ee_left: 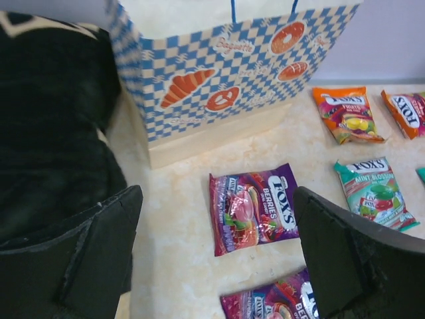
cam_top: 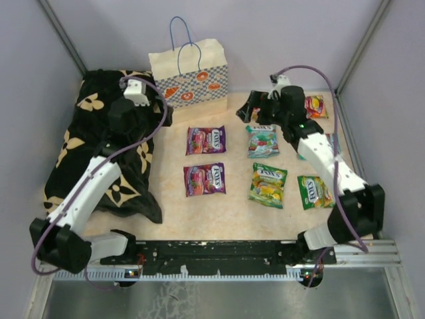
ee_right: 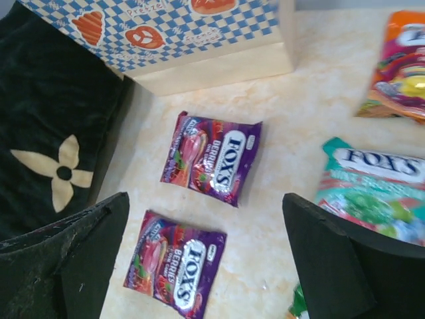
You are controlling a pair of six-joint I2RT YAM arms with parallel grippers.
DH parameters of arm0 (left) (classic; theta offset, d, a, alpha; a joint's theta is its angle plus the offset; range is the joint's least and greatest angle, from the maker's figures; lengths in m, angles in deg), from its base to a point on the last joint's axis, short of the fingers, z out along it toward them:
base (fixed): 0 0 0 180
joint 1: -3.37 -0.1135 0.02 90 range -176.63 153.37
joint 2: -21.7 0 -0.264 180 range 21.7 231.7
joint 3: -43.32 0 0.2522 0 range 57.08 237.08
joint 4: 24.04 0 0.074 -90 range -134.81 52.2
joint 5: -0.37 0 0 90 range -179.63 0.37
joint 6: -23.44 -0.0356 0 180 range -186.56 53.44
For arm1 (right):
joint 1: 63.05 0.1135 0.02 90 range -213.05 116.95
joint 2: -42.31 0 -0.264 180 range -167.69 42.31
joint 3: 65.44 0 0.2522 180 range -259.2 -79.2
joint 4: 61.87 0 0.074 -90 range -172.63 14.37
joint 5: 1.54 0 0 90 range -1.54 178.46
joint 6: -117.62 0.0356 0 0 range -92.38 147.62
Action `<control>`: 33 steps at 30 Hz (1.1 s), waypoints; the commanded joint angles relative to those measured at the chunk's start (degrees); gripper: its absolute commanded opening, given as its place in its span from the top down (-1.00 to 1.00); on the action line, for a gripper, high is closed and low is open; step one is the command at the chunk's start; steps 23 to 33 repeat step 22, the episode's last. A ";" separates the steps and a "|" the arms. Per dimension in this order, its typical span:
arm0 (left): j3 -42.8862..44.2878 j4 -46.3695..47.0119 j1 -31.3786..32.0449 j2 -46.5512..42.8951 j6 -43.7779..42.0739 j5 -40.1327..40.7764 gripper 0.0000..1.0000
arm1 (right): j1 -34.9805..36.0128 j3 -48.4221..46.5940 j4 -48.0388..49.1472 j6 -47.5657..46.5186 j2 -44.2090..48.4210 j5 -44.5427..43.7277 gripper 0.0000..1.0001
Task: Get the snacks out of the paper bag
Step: Reset both arms
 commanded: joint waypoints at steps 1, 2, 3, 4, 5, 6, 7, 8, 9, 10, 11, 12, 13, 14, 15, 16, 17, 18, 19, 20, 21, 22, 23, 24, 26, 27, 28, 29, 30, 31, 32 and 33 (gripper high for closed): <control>-6.85 7.33 0.33 -9.87 -3.38 7.23 -1.00 | 0.19 12.05 5.32 -2.65 15.90 -15.55 -0.98; -7.88 8.36 0.68 -10.94 -4.05 8.15 -1.00 | 0.18 14.62 5.93 -3.03 18.68 -18.29 -0.98; -8.47 9.05 0.98 -12.50 -4.80 8.64 -1.00 | 0.19 16.50 6.19 -3.28 21.22 -20.61 -0.98; -8.73 9.43 1.11 -13.25 -5.38 8.81 -1.00 | 0.19 17.99 6.01 -3.65 23.17 -22.41 -0.98; -8.66 9.49 1.24 -13.65 -5.87 8.83 -1.00 | 0.15 18.95 5.80 -3.94 24.81 -23.74 -0.98; -8.55 9.38 1.36 -13.78 -6.27 8.85 -1.00 | 0.16 19.71 5.53 -4.20 26.02 -24.66 -0.98; -8.45 9.28 1.40 -13.75 -6.53 9.10 -1.00 | 0.16 20.05 4.99 -4.46 26.76 -24.88 -0.98; -8.10 8.86 1.41 -13.48 -6.68 9.35 -1.00 | 0.19 20.09 4.29 -4.60 27.15 -24.84 -0.98; -7.63 8.23 1.49 -13.16 -6.74 9.54 -1.00 | 0.17 20.02 3.72 -4.63 27.35 -24.75 -0.98; -7.29 7.78 1.57 -12.85 -6.86 9.75 -1.00 | 0.19 19.95 3.42 -4.64 27.39 -24.59 -0.98; -7.12 7.70 1.65 -12.68 -7.00 9.93 -1.00 | 0.18 20.00 3.26 -4.64 27.41 -24.50 -0.98; -7.17 7.66 1.62 -12.60 -7.05 10.10 -1.00 | 0.11 20.05 3.23 -4.68 27.34 -24.49 -0.98; -7.24 7.71 1.72 -12.51 -7.20 10.25 -1.00 | 0.14 20.06 3.31 -4.58 27.30 -24.50 -0.98; -7.28 7.75 1.71 -12.50 -7.23 10.44 -1.00 | 0.18 19.99 3.29 -4.51 27.22 -24.42 -0.98; -7.30 7.80 1.73 -12.37 -7.31 10.83 -1.00 | 0.12 20.01 3.39 -4.47 27.17 -24.33 -0.98; -7.23 7.75 1.74 -12.23 -7.32 11.32 -1.00 | 0.10 19.93 3.37 -4.51 27.14 -24.04 -0.98; -7.09 7.44 1.74 -12.17 -7.27 11.61 -1.00 | 0.13 19.84 3.42 -4.65 27.15 -23.86 -0.98; -6.98 7.19 1.76 -12.08 -7.23 12.01 -1.00 | 0.17 19.84 3.41 -4.79 27.18 -23.73 -0.98; -6.87 7.06 1.78 -12.06 -7.25 12.15 -1.00 | 0.19 19.82 3.40 -4.81 27.37 -23.65 -0.98; -6.81 7.00 1.83 -12.16 -7.23 12.24 -1.00 | 0.17 19.86 3.52 -4.82 27.50 -23.66 -0.98; -6.84 7.05 1.85 -12.21 -7.21 12.26 -1.00 | 0.14 20.01 3.63 -5.17 27.80 -23.50 -0.98; -6.84 7.15 1.85 -12.36 -7.23 12.32 -1.00 | 0.15 20.25 3.82 -5.61 28.01 -23.26 -0.98; -6.84 7.15 1.85 -12.36 -7.23 12.32 -1.00 | 0.15 20.25 3.82 -5.61 28.01 -23.26 -0.98; -6.84 7.15 1.85 -12.36 -7.23 12.32 -1.00 | 0.15 20.25 3.82 -5.61 28.01 -23.26 -0.98; -6.84 7.15 1.85 -12.36 -7.23 12.32 -1.00 | 0.15 20.25 3.82 -5.61 28.01 -23.26 -0.98; -6.84 7.15 1.85 -12.36 -7.23 12.32 -1.00 | 0.15 20.25 3.82 -5.61 28.01 -23.26 -0.98; -6.84 7.15 1.85 -12.36 -7.23 12.32 -1.00 | 0.15 20.25 3.82 -5.61 28.01 -23.26 -0.98; -6.84 7.15 1.85 -12.36 -7.23 12.32 -1.00 | 0.15 20.25 3.82 -5.61 28.01 -23.26 -0.98; -6.84 7.15 1.85 -12.36 -7.23 12.32 -1.00 | 0.15 20.25 3.82 -5.61 28.01 -23.26 -0.98; -6.84 7.15 1.85 -12.36 -7.23 12.32 -1.00 | 0.15 20.25 3.82 -5.61 28.01 -23.26 -0.98; -6.84 7.15 1.85 -12.36 -7.23 12.32 -1.00 | 0.15 20.25 3.82 -5.61 28.01 -23.26 -0.98; -6.84 7.15 1.85 -12.36 -7.23 12.32 -1.00 | 0.15 20.25 3.82 -5.61 28.01 -23.26 -0.98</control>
